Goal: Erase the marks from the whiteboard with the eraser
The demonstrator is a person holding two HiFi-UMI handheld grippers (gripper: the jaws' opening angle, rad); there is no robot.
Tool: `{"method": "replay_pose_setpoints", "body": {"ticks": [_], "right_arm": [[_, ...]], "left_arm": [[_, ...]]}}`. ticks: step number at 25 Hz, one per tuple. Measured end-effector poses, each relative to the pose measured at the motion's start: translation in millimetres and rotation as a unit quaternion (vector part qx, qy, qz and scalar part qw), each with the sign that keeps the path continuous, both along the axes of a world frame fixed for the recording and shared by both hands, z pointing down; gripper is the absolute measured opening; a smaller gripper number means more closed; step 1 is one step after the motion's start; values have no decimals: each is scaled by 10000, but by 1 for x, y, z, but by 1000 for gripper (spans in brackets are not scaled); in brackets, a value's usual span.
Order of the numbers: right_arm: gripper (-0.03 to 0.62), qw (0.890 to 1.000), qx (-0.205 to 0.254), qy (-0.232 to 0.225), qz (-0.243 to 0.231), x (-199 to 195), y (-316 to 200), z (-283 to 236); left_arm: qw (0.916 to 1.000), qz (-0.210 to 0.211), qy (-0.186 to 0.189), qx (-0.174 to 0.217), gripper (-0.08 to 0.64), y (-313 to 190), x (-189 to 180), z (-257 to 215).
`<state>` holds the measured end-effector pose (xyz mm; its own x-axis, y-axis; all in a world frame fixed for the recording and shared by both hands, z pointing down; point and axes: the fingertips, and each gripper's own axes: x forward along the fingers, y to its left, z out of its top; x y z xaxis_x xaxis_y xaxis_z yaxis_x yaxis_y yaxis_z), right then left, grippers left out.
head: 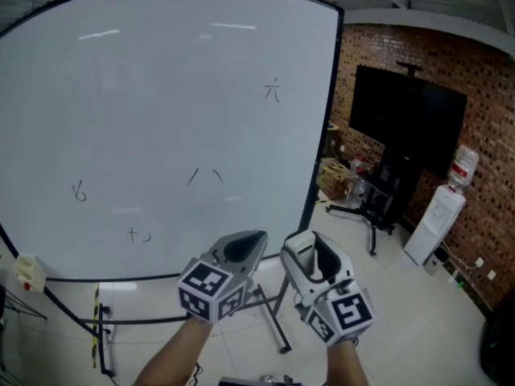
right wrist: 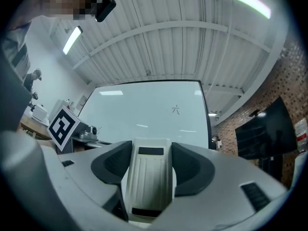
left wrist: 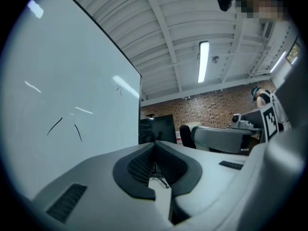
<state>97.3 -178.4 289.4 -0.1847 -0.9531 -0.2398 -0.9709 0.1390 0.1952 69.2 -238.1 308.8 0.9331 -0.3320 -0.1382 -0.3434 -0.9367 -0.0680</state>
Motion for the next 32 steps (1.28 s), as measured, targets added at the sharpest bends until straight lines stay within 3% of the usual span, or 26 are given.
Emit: {"method": "replay_pose_setpoints", "body": {"ticks": [6, 11, 15, 22, 32], "right_arm": [[265, 9971, 163, 96, -736, 40, -49, -22], [265, 9900, 374, 171, -1352, 59, -84, -52], [265, 9846, 617, 276, -1612, 61, -100, -79], [265, 9825, 778, 347, -1654, 58, -133, -99], [265, 9819, 1318, 764, -1128, 64, -186, -183]], "left_arm": [[9965, -822, -29, 173, -8, -41, 24, -23], [9872, -1563, 102, 311, -8, -68, 24, -50], [9818, -1834, 128, 477, -8, -83, 24, -73], [9748, -2145, 52, 614, -8, -113, 9, -94], [9638, -2452, -97, 1044, -8, -137, 2, -145]]}}
